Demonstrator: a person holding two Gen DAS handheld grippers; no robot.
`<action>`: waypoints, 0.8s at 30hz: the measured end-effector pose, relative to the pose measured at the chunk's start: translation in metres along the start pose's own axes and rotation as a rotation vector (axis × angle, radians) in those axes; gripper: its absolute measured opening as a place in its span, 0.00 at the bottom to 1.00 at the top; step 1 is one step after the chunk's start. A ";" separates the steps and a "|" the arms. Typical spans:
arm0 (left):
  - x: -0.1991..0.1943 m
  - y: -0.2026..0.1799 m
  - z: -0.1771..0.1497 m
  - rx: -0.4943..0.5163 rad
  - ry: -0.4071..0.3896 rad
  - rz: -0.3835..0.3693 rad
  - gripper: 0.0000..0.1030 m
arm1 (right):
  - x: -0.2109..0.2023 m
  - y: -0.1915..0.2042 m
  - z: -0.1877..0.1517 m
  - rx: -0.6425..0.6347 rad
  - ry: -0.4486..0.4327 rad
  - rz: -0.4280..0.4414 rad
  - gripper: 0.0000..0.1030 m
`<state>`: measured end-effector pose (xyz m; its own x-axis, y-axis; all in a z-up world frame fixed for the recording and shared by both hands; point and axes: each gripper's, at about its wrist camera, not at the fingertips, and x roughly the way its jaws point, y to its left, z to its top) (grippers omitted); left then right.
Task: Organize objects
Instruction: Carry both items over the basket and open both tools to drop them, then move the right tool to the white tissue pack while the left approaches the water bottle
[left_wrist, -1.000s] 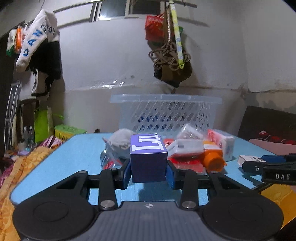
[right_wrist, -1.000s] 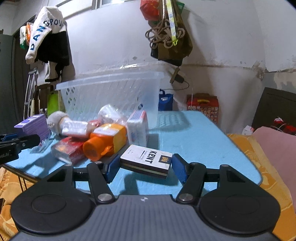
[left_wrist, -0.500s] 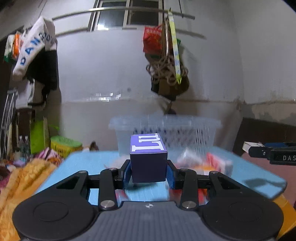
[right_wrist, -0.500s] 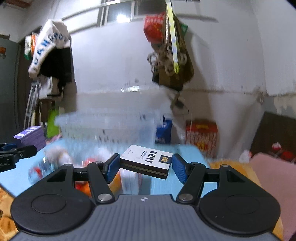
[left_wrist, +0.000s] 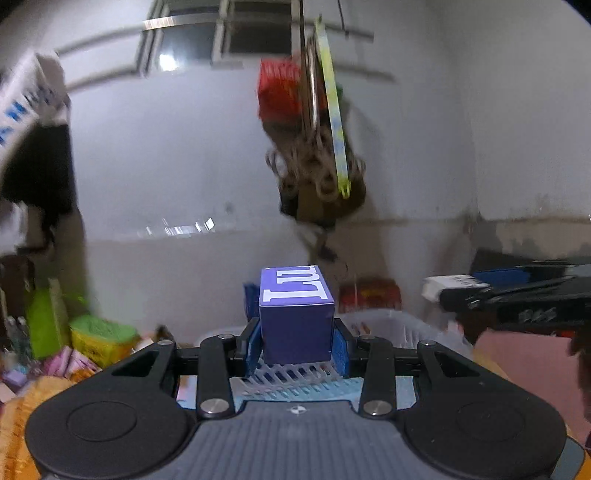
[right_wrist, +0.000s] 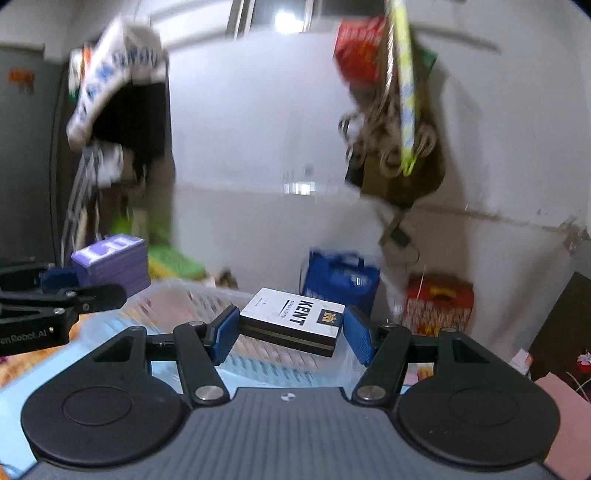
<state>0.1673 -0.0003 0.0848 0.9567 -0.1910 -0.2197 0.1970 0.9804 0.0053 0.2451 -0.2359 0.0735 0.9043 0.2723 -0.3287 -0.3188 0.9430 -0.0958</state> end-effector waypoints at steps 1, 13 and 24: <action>0.018 0.002 0.002 -0.004 0.052 0.010 0.42 | 0.018 -0.001 0.001 -0.003 0.041 0.000 0.62; 0.048 0.014 -0.017 -0.034 0.177 0.033 0.76 | 0.001 0.006 -0.017 -0.015 -0.031 -0.005 1.00; -0.062 0.033 -0.118 -0.142 0.161 0.110 0.94 | -0.051 -0.020 -0.142 0.224 0.023 -0.007 1.00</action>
<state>0.0888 0.0498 -0.0162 0.9220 -0.0838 -0.3780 0.0506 0.9940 -0.0969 0.1651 -0.2958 -0.0410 0.8988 0.2637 -0.3501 -0.2393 0.9645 0.1120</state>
